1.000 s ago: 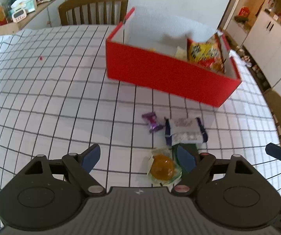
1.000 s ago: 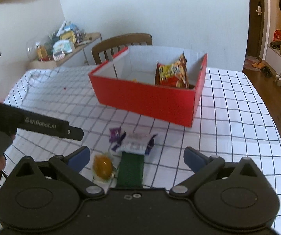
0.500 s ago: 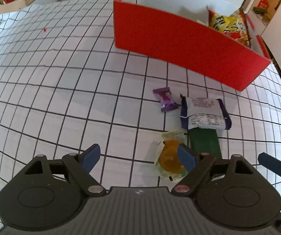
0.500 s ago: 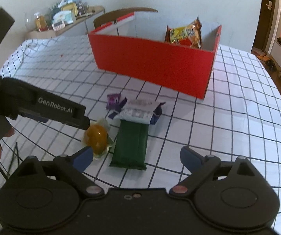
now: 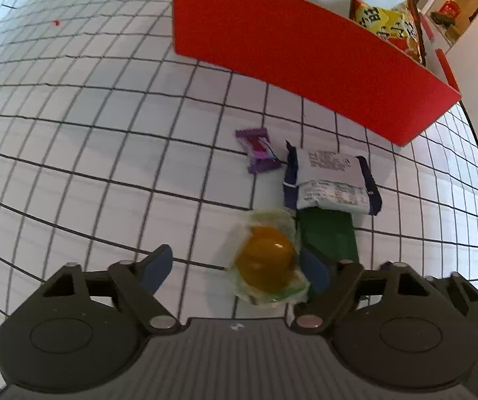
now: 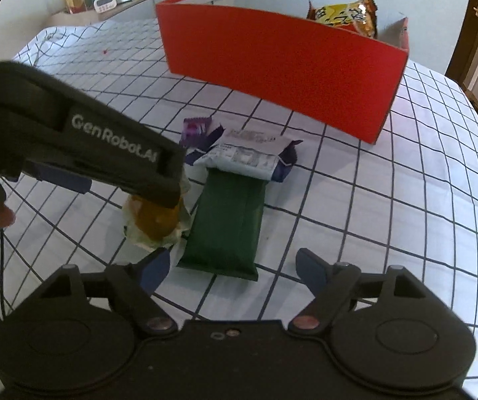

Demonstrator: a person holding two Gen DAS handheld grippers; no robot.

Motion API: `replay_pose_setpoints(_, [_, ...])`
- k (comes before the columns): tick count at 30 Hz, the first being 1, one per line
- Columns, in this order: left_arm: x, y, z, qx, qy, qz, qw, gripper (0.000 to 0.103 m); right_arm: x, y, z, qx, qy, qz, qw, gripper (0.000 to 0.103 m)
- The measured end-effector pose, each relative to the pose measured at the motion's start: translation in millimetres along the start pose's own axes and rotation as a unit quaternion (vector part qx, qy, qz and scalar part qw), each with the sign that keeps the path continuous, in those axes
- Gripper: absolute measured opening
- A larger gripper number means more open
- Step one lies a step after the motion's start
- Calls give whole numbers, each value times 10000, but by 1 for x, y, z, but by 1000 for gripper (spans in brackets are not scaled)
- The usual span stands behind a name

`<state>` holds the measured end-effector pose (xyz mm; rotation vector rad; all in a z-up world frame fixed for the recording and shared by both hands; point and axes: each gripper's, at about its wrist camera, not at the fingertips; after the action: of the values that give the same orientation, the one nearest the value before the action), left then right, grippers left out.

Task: Organize snacks
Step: 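Grasp the orange jelly cup with the left gripper while the right grasps the green packet, then carry the jelly cup with the left gripper while the right carries the green packet to the box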

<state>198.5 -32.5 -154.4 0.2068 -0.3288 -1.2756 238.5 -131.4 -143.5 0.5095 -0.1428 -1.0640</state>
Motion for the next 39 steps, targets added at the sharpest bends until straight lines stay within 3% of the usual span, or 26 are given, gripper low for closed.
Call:
replay_pose_setpoints(9, [1,-4,-6,-99,-187,93,9997,67,-7,4,-7,178,-155,236,9994,76])
replay_pose_setpoints(12, [2,-4,-5,-71,-256,29,9996,54,-8,7,-8,231,-141,242,9993,71])
replay_pose_setpoints(16, [1,-4,-5,-54,-273,4,9996,48,-5,9,-9,275,-124,224,9993,65])
replay_pose_setpoints(22, [-2,-5,-4,-36,-310,-57,9995,48,-2,11,-6,299,-193,160,9992,43])
replay_pose_setpoints(39, [-15,-24,13,-44,-336,-198,9992,47,-6,-8,18,166,-73,-431,9989,43])
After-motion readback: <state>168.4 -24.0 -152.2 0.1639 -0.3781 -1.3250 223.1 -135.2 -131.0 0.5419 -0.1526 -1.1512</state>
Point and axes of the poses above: each gripper's, at about its wrist camera, not at the fingertips, and z roughly against the way its jaws point, x to its right, y to its top, and after that the axes turned 3 degrees about -z, right-handed
